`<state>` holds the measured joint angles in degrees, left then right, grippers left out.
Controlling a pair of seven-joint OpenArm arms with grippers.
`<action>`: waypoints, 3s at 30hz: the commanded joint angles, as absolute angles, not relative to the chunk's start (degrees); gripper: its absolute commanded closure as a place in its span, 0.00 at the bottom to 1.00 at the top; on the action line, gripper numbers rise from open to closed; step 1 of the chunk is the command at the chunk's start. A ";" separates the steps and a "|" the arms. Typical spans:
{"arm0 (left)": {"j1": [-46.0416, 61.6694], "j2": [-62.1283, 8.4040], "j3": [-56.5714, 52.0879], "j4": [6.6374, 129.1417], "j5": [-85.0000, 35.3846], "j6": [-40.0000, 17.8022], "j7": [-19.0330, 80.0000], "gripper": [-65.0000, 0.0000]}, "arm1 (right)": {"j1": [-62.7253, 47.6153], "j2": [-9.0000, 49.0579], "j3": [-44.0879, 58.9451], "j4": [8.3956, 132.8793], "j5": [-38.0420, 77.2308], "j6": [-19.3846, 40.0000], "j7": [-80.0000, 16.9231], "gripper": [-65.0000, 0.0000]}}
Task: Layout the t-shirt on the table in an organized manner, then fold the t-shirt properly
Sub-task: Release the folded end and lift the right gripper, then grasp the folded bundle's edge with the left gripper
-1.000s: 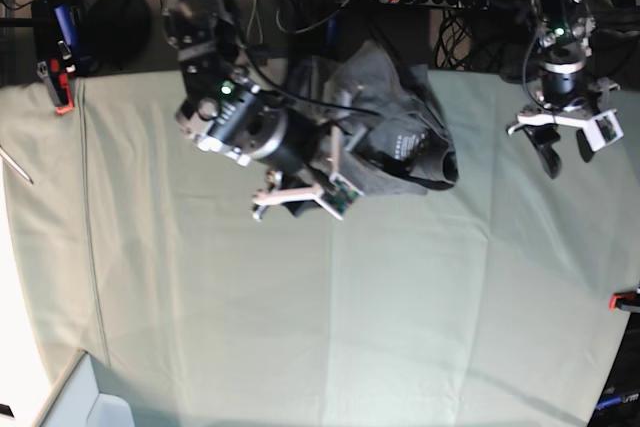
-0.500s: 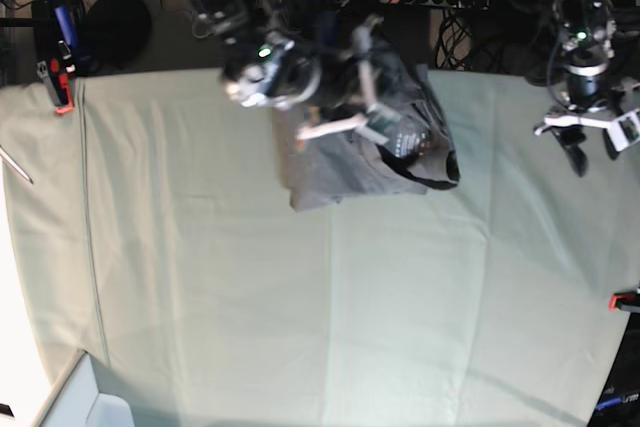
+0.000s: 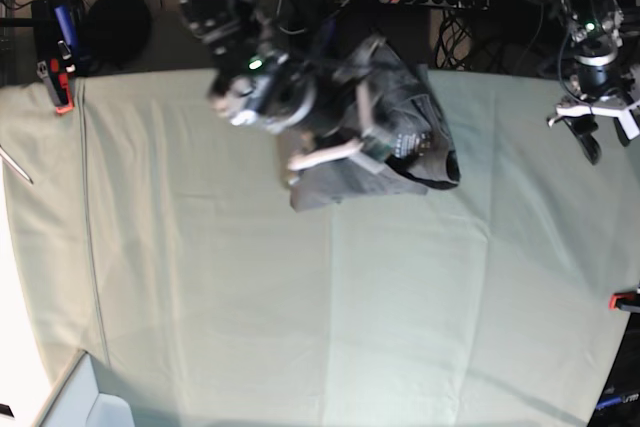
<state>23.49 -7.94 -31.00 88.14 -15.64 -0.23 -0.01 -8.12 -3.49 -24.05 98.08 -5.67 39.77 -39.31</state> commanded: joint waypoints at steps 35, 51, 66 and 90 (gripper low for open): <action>28.09 -7.16 -12.00 89.36 -33.19 -0.40 -1.71 0.34 | -9.36 -1.63 -13.32 100.97 -5.05 40.00 -30.81 0.80; 15.34 -6.81 0.84 82.77 -33.89 -0.31 -1.71 0.17 | -12.97 0.75 -8.84 100.97 -5.14 40.00 -32.48 0.80; 9.19 -6.73 1.54 77.93 -33.89 -0.31 -1.80 0.99 | -12.97 2.07 -8.84 101.05 -5.14 40.00 -33.63 0.80; 17.54 -7.52 0.40 87.08 -33.98 0.22 -1.80 0.45 | -12.35 2.86 -8.84 100.97 -5.14 40.00 -33.54 0.80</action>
